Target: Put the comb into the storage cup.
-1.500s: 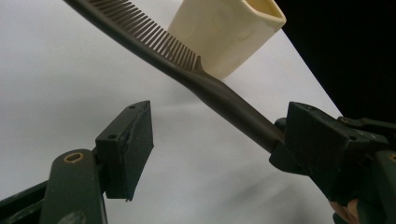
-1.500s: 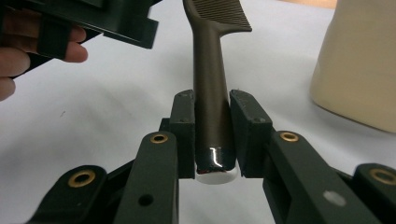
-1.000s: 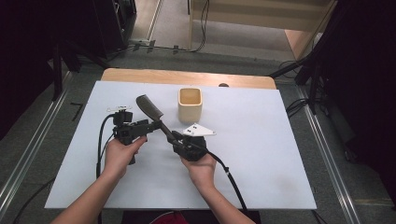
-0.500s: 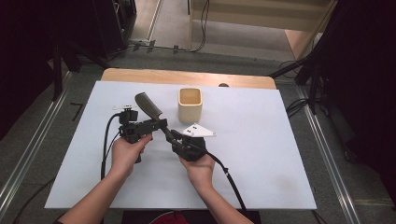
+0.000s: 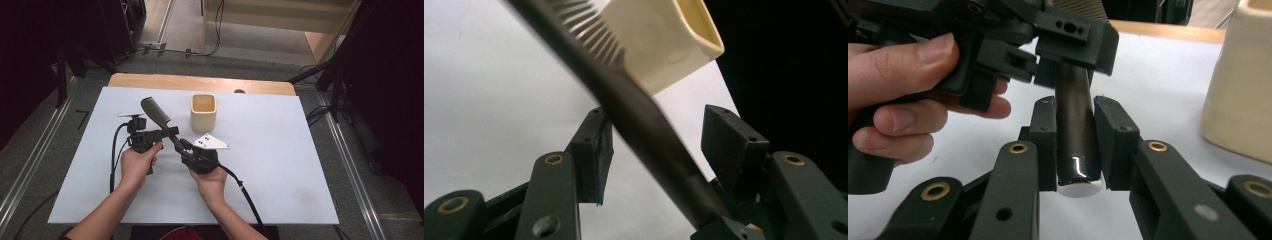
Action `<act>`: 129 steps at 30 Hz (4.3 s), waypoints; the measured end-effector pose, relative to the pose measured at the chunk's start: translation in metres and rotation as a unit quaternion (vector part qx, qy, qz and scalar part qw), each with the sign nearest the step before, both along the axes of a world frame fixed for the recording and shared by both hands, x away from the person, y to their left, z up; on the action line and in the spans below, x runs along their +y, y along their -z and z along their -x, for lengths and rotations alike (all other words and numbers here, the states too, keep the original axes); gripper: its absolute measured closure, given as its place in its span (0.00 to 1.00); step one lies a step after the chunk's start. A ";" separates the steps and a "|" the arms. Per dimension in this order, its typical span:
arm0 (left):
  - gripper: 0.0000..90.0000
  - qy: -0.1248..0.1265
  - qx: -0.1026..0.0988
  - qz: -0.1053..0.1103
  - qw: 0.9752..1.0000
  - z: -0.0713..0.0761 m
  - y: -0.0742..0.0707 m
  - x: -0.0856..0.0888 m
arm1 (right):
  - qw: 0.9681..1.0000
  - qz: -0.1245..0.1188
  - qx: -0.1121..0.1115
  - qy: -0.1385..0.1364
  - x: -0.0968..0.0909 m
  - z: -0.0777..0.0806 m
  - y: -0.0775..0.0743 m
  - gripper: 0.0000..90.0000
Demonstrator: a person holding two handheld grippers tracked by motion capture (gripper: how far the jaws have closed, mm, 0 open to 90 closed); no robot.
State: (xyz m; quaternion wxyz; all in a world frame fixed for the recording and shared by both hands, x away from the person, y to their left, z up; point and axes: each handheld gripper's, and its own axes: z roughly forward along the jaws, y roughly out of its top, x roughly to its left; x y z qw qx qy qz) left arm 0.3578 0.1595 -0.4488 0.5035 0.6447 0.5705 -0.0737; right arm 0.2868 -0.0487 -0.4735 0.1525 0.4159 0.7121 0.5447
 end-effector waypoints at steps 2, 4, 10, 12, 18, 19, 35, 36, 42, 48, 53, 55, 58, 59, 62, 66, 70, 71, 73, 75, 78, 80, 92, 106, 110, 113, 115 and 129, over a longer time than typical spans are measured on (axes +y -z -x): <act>0.57 0.000 0.006 0.005 1.000 -0.001 0.000 0.001 | 1.000 -0.003 -0.003 0.002 0.000 0.001 0.000 0.78; 0.61 -0.002 0.006 0.011 1.000 0.000 0.001 0.001 | 1.000 -0.008 -0.002 0.000 0.000 0.000 0.001 0.78; 0.68 0.000 0.019 0.027 0.999 -0.002 0.001 0.002 | 1.000 -0.012 -0.003 -0.001 -0.001 0.000 0.003 0.78; 0.69 0.000 0.023 0.036 0.999 -0.002 0.002 0.003 | 1.000 -0.015 -0.001 -0.003 -0.002 0.000 0.003 0.78; 0.71 -0.001 0.027 0.053 0.998 -0.001 0.003 0.006 | 1.000 -0.019 -0.004 -0.009 -0.002 -0.001 0.005 0.78; 0.71 -0.003 0.027 0.053 0.998 -0.001 0.003 0.007 | 1.000 -0.023 -0.004 -0.010 -0.002 -0.001 0.005 0.78; 0.79 -0.007 0.033 0.104 0.994 0.004 0.000 0.016 | 0.999 -0.027 0.000 -0.045 -0.002 -0.007 0.003 0.78; 0.79 -0.007 0.034 0.108 0.994 0.004 -0.001 0.016 | 0.999 -0.029 0.002 -0.046 -0.002 -0.007 0.003 0.78; 0.81 -0.006 0.041 0.121 0.992 0.004 0.001 0.018 | 0.999 -0.021 -0.001 -0.047 0.000 -0.007 0.003 0.78; 0.82 -0.005 0.038 0.114 0.993 0.004 0.001 0.017 | 0.998 -0.024 0.010 -0.052 -0.001 -0.010 0.004 0.77; 0.82 -0.006 0.033 0.103 0.994 0.003 0.000 0.017 | 0.998 -0.012 0.019 -0.060 -0.001 -0.013 0.003 0.60; 0.82 -0.008 0.029 0.095 0.995 0.003 -0.001 0.018 | 0.997 -0.012 0.035 -0.072 -0.003 -0.015 0.003 0.50; 0.82 -0.010 0.022 0.081 0.996 0.002 -0.002 0.020 | 0.995 -0.008 0.057 -0.085 -0.007 -0.018 0.003 0.43; 0.82 -0.011 0.017 0.072 0.997 0.002 -0.002 0.020 | 0.994 -0.008 0.065 -0.089 -0.008 -0.019 0.002 0.42; 0.82 -0.013 0.006 0.049 0.999 0.001 -0.002 0.021 | 0.991 -0.005 0.094 -0.096 -0.012 -0.022 0.004 0.36; 0.82 -0.011 -0.008 0.023 1.000 0.001 -0.005 0.020 | 0.989 0.009 0.109 -0.097 -0.016 -0.025 0.005 0.32; 0.82 -0.004 -0.016 0.011 1.000 0.000 -0.007 0.019 | 0.986 0.022 0.125 -0.107 -0.017 -0.026 0.006 0.30; 0.82 -0.002 -0.017 0.006 1.000 0.000 -0.007 0.019 | 0.985 0.022 0.135 -0.108 -0.017 -0.027 0.006 0.30; 0.82 0.004 -0.025 -0.007 1.000 0.001 -0.008 0.018 | 0.983 0.027 0.141 -0.113 -0.018 -0.027 0.007 0.31; 0.82 0.012 -0.037 -0.021 0.999 0.001 -0.010 0.016 | 0.983 0.039 0.138 -0.118 -0.019 -0.027 0.007 0.31; 0.82 0.025 -0.044 -0.019 0.999 0.001 -0.011 0.016 | 0.980 0.043 0.143 -0.134 -0.023 -0.028 0.007 0.31; 0.82 0.031 -0.047 -0.024 0.998 0.001 -0.012 0.015 | 0.977 0.054 0.144 -0.145 -0.025 -0.027 0.006 0.30; 0.82 0.062 -0.073 -0.038 0.995 0.000 -0.015 0.015 | 0.972 0.086 0.150 -0.158 -0.039 -0.017 0.004 0.28; 0.82 0.085 -0.090 -0.059 0.990 -0.002 -0.016 0.016 | 0.971 0.104 0.130 -0.169 -0.079 -0.003 0.008 0.28; 0.82 0.093 -0.095 -0.064 0.989 -0.001 -0.017 0.014 | 0.972 0.100 0.131 -0.165 -0.090 0.000 0.007 0.28; 0.82 0.095 -0.094 -0.064 0.989 -0.001 -0.016 0.013 | 0.971 0.101 0.130 -0.171 -0.096 0.002 0.005 0.28; 0.82 0.095 -0.095 -0.064 0.989 -0.001 -0.016 0.013 | 0.971 0.100 0.129 -0.173 -0.100 0.003 0.004 0.28; 0.82 0.104 -0.080 -0.063 0.989 -0.003 -0.016 0.009 | 0.971 0.105 0.139 -0.161 -0.129 0.014 0.006 0.28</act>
